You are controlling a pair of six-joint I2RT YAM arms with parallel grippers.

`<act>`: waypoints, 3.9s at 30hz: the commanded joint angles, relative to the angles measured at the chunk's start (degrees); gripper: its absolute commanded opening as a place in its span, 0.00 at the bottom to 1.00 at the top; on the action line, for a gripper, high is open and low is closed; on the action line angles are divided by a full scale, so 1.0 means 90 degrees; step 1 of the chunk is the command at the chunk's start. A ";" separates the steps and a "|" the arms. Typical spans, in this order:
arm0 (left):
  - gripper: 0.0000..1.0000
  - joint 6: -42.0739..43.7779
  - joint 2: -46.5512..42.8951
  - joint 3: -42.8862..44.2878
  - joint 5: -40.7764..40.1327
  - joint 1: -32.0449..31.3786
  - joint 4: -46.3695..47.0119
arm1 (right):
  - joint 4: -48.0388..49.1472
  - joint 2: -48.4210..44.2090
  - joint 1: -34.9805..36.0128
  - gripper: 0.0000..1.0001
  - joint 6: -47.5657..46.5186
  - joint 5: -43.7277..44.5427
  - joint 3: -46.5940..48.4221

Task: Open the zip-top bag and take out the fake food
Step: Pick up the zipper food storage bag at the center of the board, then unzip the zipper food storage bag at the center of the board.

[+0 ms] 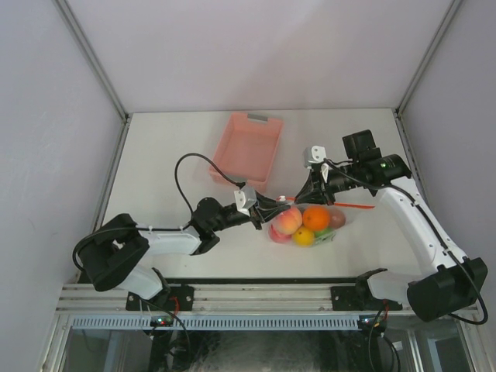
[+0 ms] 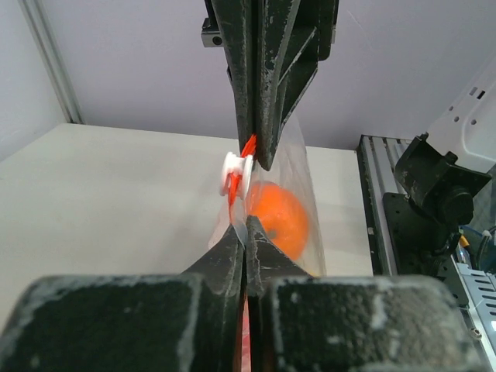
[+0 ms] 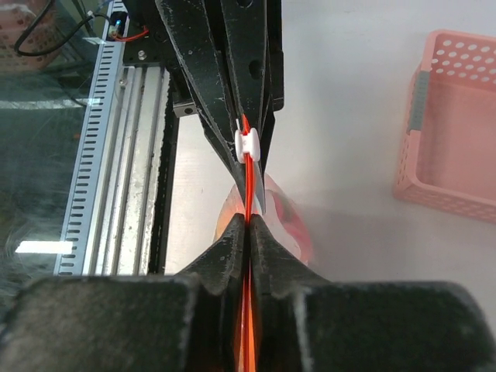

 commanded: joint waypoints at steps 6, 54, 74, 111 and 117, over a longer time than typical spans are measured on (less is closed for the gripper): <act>0.00 -0.0158 0.0007 0.0283 0.0272 0.0032 0.0344 | 0.0537 -0.0299 0.0104 0.46 0.0305 -0.0604 0.0012; 0.00 -0.0358 -0.0480 -0.0098 -0.0364 0.0232 0.0216 | 0.1265 -0.0625 0.0129 0.05 0.0799 0.0362 -0.0505; 0.00 -0.0674 -0.0601 -0.0253 -0.0337 0.0460 0.0216 | 0.0824 -0.1013 -0.0829 0.04 0.0032 0.0018 -0.0962; 0.00 -0.0938 -0.0533 -0.0275 -0.0159 0.0788 0.0213 | -0.0638 -0.1562 -0.2630 0.06 -0.1487 0.0371 -0.1370; 0.00 -0.0960 -0.0568 -0.0313 -0.0138 0.0818 0.0216 | -0.0807 -0.1558 -0.2826 0.06 -0.1601 0.0472 -0.1369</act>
